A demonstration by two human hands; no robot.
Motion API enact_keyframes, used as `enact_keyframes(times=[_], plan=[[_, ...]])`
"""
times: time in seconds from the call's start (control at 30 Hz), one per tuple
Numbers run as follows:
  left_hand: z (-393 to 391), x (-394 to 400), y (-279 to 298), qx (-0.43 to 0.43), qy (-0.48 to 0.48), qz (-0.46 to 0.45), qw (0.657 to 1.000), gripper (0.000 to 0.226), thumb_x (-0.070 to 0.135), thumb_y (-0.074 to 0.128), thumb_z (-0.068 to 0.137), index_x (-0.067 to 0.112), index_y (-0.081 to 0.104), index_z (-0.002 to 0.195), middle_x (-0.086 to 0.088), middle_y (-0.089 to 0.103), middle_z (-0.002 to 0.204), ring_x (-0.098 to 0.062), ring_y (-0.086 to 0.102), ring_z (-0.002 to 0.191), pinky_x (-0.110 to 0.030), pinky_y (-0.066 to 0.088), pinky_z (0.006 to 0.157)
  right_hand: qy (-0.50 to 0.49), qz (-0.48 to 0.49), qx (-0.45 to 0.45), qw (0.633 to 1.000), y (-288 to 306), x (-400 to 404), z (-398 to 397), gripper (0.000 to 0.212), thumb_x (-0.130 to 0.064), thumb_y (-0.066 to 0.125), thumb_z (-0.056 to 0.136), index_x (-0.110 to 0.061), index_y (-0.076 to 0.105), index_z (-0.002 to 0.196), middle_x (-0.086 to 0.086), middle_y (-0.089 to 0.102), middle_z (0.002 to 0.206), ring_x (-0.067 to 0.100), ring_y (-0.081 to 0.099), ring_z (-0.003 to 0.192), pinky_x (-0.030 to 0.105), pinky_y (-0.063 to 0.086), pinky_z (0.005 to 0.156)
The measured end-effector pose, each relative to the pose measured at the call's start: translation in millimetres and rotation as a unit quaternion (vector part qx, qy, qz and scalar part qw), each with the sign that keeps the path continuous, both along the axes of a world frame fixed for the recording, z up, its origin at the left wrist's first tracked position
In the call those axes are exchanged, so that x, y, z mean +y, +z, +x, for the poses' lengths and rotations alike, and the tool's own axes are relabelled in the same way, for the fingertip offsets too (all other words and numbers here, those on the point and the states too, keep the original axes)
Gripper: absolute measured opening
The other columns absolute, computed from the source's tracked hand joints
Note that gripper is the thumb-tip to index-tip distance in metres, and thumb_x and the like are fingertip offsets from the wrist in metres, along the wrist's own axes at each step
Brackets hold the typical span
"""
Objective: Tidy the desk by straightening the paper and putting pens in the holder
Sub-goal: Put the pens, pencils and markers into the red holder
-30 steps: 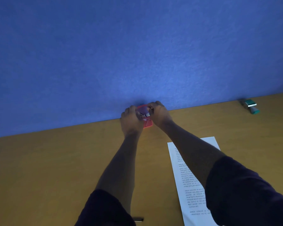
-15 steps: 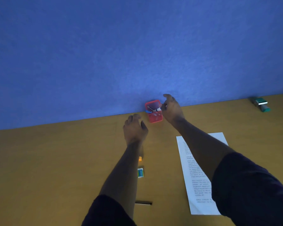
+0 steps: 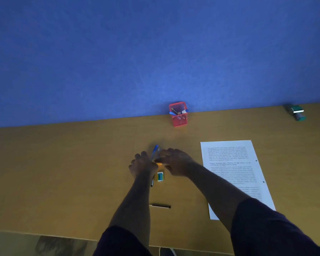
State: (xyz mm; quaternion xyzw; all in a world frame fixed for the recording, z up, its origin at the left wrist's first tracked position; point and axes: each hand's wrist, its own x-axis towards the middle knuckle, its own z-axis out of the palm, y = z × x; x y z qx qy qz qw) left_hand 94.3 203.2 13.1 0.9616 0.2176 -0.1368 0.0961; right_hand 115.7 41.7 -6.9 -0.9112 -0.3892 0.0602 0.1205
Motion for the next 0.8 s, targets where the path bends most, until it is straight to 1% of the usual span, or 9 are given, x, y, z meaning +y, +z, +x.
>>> enact_keyframes(times=[0.1,0.17,0.27,0.37,0.43,0.5,0.57,0.67,0.8], plan=[[-18,7,-13,0.033,0.022,-0.016,0.999,0.056,0.049,0.061,0.083,0.021,0.046,0.129,-0.008,0.053,0.127,-0.033,0.052,0.122,-0.046,0.041,0.096,0.041,-0.09,-0.004,0.995,-11,4,-13,0.071,-0.017,0.065,0.083,-0.04,0.037,0.144,-0.003,0.03,0.157,0.026,0.045,0.128,0.041,0.044,0.099],[-31,9,-21,0.04,0.028,-0.031,0.998,0.059,0.059,0.056,0.086,0.021,0.044,0.129,-0.008,0.052,0.127,-0.034,0.051,0.123,-0.048,0.04,0.096,0.055,-0.128,-0.004,0.99,-17,2,-18,0.076,-0.017,0.066,0.082,-0.039,0.033,0.146,-0.003,0.018,0.162,0.026,0.045,0.128,0.041,0.044,0.099],[-46,8,-30,0.015,0.052,-0.068,0.996,0.051,0.048,0.056,0.089,0.019,0.044,0.13,-0.011,0.051,0.128,-0.035,0.05,0.121,-0.049,0.044,0.095,0.051,-0.145,-0.005,0.988,-18,-1,-20,0.072,-0.015,0.068,0.082,-0.034,0.037,0.145,-0.003,0.008,0.163,0.027,0.048,0.123,0.043,0.047,0.096],[-58,7,-37,-0.02,0.062,-0.116,0.991,0.045,0.031,0.057,0.094,0.016,0.041,0.133,-0.012,0.052,0.132,-0.037,0.048,0.121,-0.049,0.047,0.094,0.046,-0.143,-0.016,0.988,-13,1,-23,0.064,-0.012,0.069,0.082,-0.029,0.045,0.139,0.006,0.019,0.157,0.029,0.056,0.109,0.042,0.051,0.086],[-64,7,-42,-0.047,0.053,-0.14,0.988,0.044,0.028,0.056,0.095,0.016,0.041,0.134,-0.011,0.053,0.134,-0.038,0.048,0.12,-0.047,0.046,0.094,0.042,-0.15,-0.037,0.987,-11,2,-26,0.059,-0.014,0.063,0.087,-0.027,0.042,0.14,0.015,0.03,0.149,0.032,0.059,0.101,0.042,0.049,0.08],[-67,8,-47,-0.062,0.039,-0.137,0.988,0.046,0.029,0.057,0.095,0.017,0.04,0.136,-0.008,0.051,0.135,-0.036,0.047,0.121,-0.047,0.046,0.094,0.043,-0.156,-0.06,0.985,-11,5,-29,0.051,-0.016,0.054,0.093,-0.024,0.039,0.141,0.019,0.031,0.148,0.035,0.059,0.101,0.044,0.049,0.079],[-70,9,-52,-0.072,0.025,-0.118,0.99,0.048,0.03,0.057,0.095,0.019,0.038,0.138,-0.007,0.049,0.135,-0.035,0.047,0.121,-0.048,0.047,0.094,0.033,-0.143,-0.064,0.987,-12,10,-31,0.046,-0.016,0.047,0.095,-0.021,0.04,0.141,0.016,0.029,0.152,0.037,0.059,0.105,0.044,0.049,0.079],[-76,9,-61,-0.077,-0.015,-0.065,0.995,0.056,0.034,0.055,0.095,0.02,0.034,0.145,-0.006,0.046,0.135,-0.032,0.048,0.119,-0.047,0.048,0.092,0.025,-0.132,-0.057,0.989,-17,14,-29,0.048,-0.016,0.045,0.097,-0.015,0.036,0.145,0.013,0.036,0.15,0.034,0.047,0.127,0.044,0.05,0.082],[-85,8,-72,-0.092,-0.041,-0.014,0.995,0.051,0.031,0.059,0.091,0.016,0.048,0.138,-0.007,0.056,0.121,-0.032,0.055,0.103,-0.044,0.05,0.079,0.031,-0.128,-0.041,0.99,-23,14,-26,0.05,-0.015,0.041,0.099,-0.013,0.03,0.148,0.011,0.036,0.149,0.034,0.036,0.136,0.044,0.053,0.079]])
